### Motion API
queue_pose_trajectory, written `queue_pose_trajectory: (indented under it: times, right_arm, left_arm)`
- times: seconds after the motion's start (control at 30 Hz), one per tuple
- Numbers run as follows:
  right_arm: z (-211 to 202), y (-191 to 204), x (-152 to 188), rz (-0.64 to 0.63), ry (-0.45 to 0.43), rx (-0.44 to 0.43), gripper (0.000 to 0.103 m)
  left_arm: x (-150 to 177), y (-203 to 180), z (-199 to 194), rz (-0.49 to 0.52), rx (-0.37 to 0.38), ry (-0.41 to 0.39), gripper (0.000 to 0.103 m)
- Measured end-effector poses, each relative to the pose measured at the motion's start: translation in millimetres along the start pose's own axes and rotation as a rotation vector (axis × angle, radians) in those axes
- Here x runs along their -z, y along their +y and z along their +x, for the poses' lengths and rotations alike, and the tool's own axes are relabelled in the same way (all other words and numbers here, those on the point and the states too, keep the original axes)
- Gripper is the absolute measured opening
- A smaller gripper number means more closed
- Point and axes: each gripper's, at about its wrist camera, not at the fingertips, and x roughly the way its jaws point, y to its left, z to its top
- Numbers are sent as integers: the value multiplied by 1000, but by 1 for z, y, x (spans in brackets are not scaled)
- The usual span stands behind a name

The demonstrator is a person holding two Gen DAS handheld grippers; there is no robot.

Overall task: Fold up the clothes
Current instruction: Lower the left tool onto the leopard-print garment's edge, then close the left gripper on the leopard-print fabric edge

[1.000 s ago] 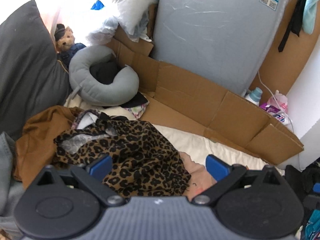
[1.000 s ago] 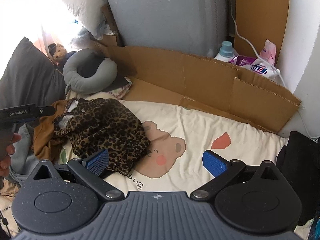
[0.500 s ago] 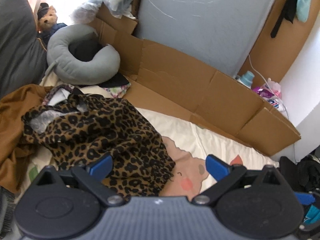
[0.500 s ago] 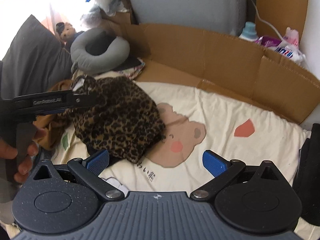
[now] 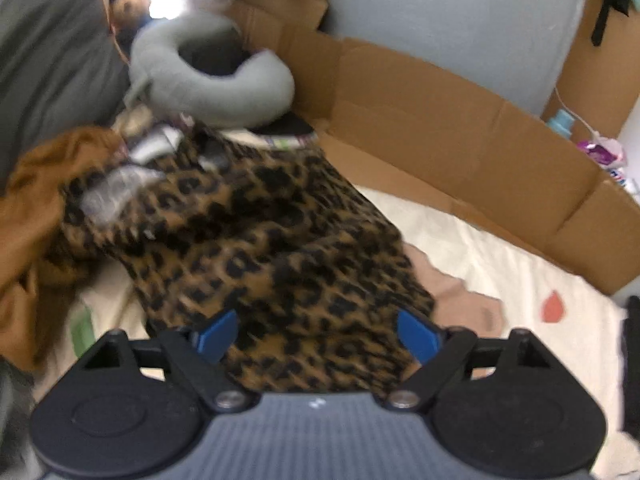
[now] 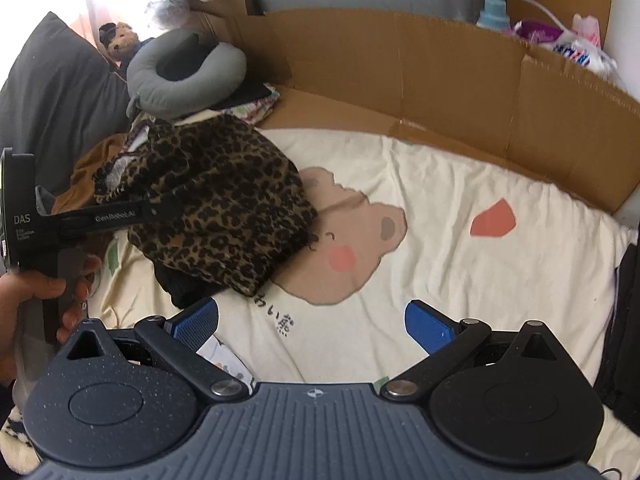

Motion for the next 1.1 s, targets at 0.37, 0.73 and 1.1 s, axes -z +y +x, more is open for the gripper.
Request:
queue_pose_trajectory:
  times: [0.37,0.73,1.1]
  right_arm:
    - [39,-21,38,-74,1,17,102]
    - [57,-31,42,-50,-60,-30,102]
    - [57,-36,44,-31,-73,-35,102]
  left_arm:
    - [-11,27,30,106,-14,-111,89]
    - [-4,43,63,43,-42,-86,5]
    - [21,24,17,68,75,-134,2]
